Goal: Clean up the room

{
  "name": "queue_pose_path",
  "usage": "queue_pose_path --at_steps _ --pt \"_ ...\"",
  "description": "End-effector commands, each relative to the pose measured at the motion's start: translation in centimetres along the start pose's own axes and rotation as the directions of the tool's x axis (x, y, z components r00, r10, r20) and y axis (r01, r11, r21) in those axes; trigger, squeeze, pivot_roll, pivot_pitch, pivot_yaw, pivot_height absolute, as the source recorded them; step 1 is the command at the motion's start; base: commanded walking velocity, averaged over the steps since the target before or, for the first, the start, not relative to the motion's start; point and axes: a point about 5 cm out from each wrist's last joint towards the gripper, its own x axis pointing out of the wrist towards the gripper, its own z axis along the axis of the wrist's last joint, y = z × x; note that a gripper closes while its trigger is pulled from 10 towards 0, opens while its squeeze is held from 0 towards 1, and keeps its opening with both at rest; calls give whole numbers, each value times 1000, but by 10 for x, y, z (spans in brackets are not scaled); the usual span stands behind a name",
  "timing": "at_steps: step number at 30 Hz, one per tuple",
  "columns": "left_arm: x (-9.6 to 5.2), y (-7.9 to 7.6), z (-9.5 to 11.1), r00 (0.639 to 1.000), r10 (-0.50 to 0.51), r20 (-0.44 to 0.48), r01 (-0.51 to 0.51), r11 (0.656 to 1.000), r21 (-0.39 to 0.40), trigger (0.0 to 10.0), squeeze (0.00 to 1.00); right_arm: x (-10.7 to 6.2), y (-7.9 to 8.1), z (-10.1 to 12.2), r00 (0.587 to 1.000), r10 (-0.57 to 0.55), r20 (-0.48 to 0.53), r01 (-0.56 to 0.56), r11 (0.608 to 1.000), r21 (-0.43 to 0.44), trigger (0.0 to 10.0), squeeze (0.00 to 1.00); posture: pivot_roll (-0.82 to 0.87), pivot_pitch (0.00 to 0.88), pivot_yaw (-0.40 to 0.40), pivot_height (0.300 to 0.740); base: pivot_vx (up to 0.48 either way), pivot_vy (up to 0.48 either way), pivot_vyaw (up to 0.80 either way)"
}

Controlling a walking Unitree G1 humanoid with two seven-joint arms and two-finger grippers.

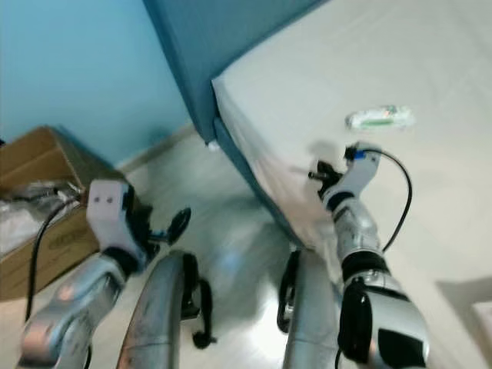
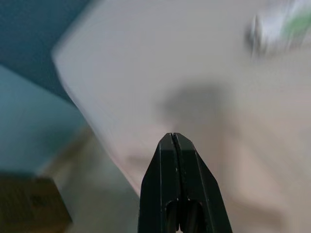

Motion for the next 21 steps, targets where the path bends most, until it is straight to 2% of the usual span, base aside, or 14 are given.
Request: queue_pose_path --at_steps 1,2,3,7,8,9,10,12,13,15,16,18,19,21 --pt "7 8 -16 999 45 -27 -46 999 -4 10000 0 -8 -6 -13 1000 -15 -25 15 1000 12 10000 0 0 256 -66 649 0 0 0" --pt "16 13 -17 998 62 -13 -62 998 -6 10000 0 -8 -3 -16 999 8 -32 -8 1000 12 10000 0 -9 214 -70 654 0 0 0" --pt "22 16 -18 997 72 -5 -72 997 -7 10000 0 -9 0 -19 999 24 -37 -23 1000 11 10000 0 -9 214 -70 659 0 0 0" --pt "29 23 -25 994 104 -17 -105 994 -38 10000 0 -13 2 -27 998 43 -54 -44 999 -14 10000 0 -16 165 -66 669 0 0 0" --pt "32 25 -34 993 112 -43 -113 993 -26 10000 0 -16 1 -33 997 37 -72 -39 999 -18 10000 0 -17 117 -56 674 0 0 0" --pt "34 26 -44 991 114 -67 -114 993 -3 10000 0 -20 -2 -39 996 27 -87 -29 999 -24 10000 0 -16 110 -56 679 0 0 0" --pt "34 26 -44 991 114 -67 -114 993 -3 10000 0 -20 -2 -39 996 27 -87 -29 999 -24 10000 0 -16 110 -56 679 0 0 0" --pt "32 26 -74 981 117 -152 -113 993 30 10000 0 -33 -12 -60 987 -36 -156 32 999 -26 10000 0 -19 45 -40 689 0 0 0" --pt "32 26 -74 981 117 -152 -113 993 30 10000 0 -33 -12 -60 987 -36 -156 32 999 -26 10000 0 -19 45 -40 689 0 0 0" --pt "25 26 -103 962 125 -245 -122 992 29 10000 0 -49 -21 -87 957 -111 -266 100 994 -54 10000 0 -15 0 -30 699 0 0 0" --pt "25 26 -103 962 125 -245 -122 992 29 10000 0 -49 -21 -87 957 -111 -266 100 994 -54 10000 0 -15 0 -30 699 0 0 0" --pt "19 27 -127 938 136 -320 -133 991 32 10000 0 -63 -25 -109 921 -159 -356 142 987 -73 10000 0 -15 0 -25 709 0 0 0" --pt "19 27 -127 938 136 -320 -133 991 32 10000 0 -63 -25 -109 921 -159 -356 142 987 -73 10000 0 -15 0 -25 709 0 0 0" --pt "8 32 -148 902 166 -398 -184 983 -8 10000 0 -79 -28 -130 869 -203 -451 163 979 -125 10000 0 -13 0 -23 719 0 0 0"
